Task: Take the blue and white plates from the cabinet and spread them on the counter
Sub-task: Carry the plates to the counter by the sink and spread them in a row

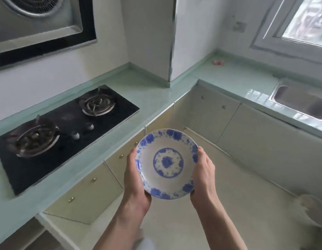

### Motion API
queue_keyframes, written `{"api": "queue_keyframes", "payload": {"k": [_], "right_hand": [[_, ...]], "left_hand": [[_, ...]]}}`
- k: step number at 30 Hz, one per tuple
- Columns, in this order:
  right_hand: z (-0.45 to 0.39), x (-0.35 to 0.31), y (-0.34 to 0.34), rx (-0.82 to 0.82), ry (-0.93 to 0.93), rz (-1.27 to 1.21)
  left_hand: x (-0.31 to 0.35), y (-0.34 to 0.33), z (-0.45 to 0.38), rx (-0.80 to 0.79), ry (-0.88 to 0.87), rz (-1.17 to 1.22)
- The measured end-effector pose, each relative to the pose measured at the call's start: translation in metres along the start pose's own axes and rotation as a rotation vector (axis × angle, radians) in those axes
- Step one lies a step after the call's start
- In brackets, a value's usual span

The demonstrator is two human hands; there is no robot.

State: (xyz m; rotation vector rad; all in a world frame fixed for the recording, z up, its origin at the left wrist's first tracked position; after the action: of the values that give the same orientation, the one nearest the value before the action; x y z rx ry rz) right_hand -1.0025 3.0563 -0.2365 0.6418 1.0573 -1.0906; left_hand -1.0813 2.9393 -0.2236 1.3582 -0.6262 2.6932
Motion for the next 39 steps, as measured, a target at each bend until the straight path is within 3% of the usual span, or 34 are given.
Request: {"api": "queue_keyframes", "payload": {"k": [24, 29, 39], "right_hand": [[-0.281, -0.150, 0.003, 0.462, 0.079, -0.232], [-0.324, -0.170, 0.016, 0.539, 0.071, -0.242], [-0.431, -0.207, 0.067, 0.587, 0.052, -0.257]], "left_hand": [[0.068, -0.296, -0.249, -0.362, 0.069, -0.235], [0.065, -0.347, -0.278, -0.463, 0.056, -0.284], [0.031, -0.464, -0.342, -0.476, 0.080, -0.364]]}}
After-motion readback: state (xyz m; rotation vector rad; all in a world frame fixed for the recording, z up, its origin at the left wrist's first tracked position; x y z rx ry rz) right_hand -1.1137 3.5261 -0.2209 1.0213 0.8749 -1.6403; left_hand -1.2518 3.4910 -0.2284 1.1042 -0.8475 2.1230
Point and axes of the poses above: each hand's wrist, its own z-axis away from the middle knuckle, its own y-axis out of the back of the hand, x = y × z, the point moved 1 cm from there along -z, towards the middle knuckle, and after that the axes turned 2 degrees about x, right-handed, at the moved point
